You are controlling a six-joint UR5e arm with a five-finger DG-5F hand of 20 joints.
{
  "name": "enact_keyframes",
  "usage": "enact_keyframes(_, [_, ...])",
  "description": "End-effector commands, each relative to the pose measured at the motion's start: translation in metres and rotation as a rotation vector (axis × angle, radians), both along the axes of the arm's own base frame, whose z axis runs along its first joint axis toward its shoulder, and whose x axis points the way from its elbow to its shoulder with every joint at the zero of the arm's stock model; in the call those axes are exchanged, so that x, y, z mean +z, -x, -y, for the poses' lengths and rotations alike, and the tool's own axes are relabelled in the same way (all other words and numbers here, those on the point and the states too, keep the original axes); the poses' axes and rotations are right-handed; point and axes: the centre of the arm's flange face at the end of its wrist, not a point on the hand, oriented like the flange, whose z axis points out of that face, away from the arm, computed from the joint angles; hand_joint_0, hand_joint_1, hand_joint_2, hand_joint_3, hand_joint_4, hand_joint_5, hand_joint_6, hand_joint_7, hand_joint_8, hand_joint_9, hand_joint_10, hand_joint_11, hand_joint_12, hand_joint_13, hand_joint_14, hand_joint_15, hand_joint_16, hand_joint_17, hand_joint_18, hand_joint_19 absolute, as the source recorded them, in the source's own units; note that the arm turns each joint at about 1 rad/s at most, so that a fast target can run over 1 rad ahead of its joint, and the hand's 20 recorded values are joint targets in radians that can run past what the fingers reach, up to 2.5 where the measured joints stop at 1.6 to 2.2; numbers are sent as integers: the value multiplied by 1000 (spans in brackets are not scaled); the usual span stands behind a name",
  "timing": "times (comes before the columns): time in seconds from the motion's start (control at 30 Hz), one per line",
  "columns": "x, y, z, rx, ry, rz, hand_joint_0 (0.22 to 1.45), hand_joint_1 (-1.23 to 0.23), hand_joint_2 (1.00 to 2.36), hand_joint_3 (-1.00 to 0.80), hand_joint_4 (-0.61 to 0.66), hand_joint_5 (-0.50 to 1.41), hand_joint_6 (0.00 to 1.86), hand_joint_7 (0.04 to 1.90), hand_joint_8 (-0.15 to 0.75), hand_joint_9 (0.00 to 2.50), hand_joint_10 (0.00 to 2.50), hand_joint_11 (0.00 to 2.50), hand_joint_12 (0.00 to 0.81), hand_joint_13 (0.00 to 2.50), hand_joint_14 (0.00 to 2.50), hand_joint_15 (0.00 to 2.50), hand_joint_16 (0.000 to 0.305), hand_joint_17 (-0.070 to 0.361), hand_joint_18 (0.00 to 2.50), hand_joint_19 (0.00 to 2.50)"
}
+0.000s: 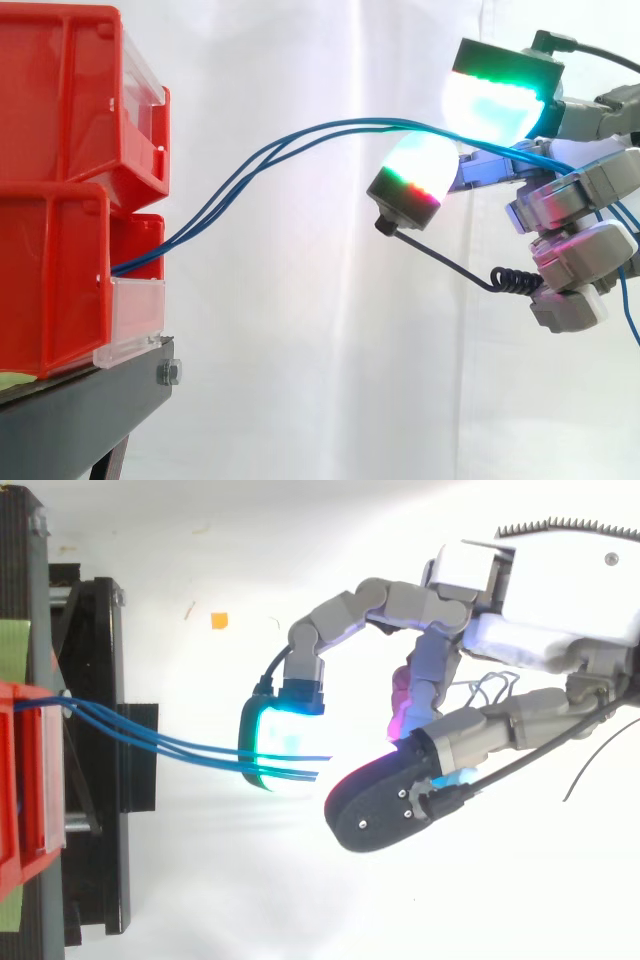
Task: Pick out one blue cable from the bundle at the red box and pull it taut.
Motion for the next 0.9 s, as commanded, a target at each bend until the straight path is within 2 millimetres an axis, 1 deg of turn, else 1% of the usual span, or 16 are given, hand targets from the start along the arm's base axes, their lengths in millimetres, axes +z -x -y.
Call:
enact_keyframes(0.0, [1,0,1,-2,-2,2,670,-848,1016,-292,-96,-137,823,914,219,1547,33,1471,378,1278,33,982,55,123,954,910])
enact_keyframes(0.03, [1,0,0,0,0,3,674,-854,1016,-287,-95,-138,824,932,216,1543,32,1479,378,1270,33,985,55,124,951,902])
enact_keyframes(0.07, [1,0,1,-1,0,3,707,-893,1016,-288,-125,-140,829,968,221,1521,32,1455,385,1238,34,973,55,124,942,892])
enact_keyframes(0.13, [0,0,0,0,0,2,730,-911,1015,-309,-152,-142,836,963,219,1502,33,1439,378,1191,33,936,55,123,926,878])
enact_keyframes(0.2, [0,0,1,-1,0,0,775,-938,1011,-370,-202,-145,842,977,211,1491,33,1397,381,1113,33,884,54,122,882,857])
enact_keyframes(0.27, [0,0,0,0,0,0,790,-939,1009,-401,-218,-147,847,991,204,1493,31,1384,380,1088,33,865,53,120,859,855])
enact_keyframes(0.33, [1,0,0,0,0,2,809,-935,1006,-444,-250,-149,856,962,193,1488,32,1392,376,1077,33,859,53,119,847,858])
enact_keyframes(0.4, [1,0,0,0,0,2,825,-933,1002,-476,-286,-150,863,1005,200,1491,31,1374,373,1072,32,851,52,117,833,862])
enact_keyframes(0.43, [0,0,0,0,0,0,828,-933,1002,-484,-287,-151,867,1000,196,1500,31,1380,373,1071,33,852,52,117,830,871])
enact_keyframes(0.47, [0,0,0,0,0,0,834,-926,1000,-500,-288,-152,881,943,195,1517,31,1393,373,1071,33,855,51,116,829,867])
enact_keyframes(0.5, [0,0,1,-1,0,0,835,-928,1000,-500,-291,-151,885,924,196,1520,32,1405,369,1074,31,856,51,116,832,862])
enact_keyframes(0.63, [0,0,1,-1,0,0,827,-928,1000,-500,-268,-149,887,893,196,1529,32,1393,369,1081,32,844,51,115,845,854])
enact_keyframes(0.73, [0,0,1,-1,0,0,811,-925,1000,-500,-227,-150,886,877,196,1529,32,1404,371,1087,33,845,51,116,858,839])
enact_keyframes(0.77, [0,0,0,0,0,0,777,-923,1000,-500,-184,-147,878,859,194,1529,32,1407,367,1087,33,847,52,116,867,829])
enact_keyframes(0.83, [0,0,0,0,0,0,752,-923,1000,-500,-153,-145,872,852,187,1527,32,1419,370,1087,32,853,52,116,866,837])
enact_keyframes(0.87, [0,0,0,0,0,0,719,-927,1000,-500,-118,-143,867,849,194,1529,31,1409,371,1086,33,847,51,116,865,837])
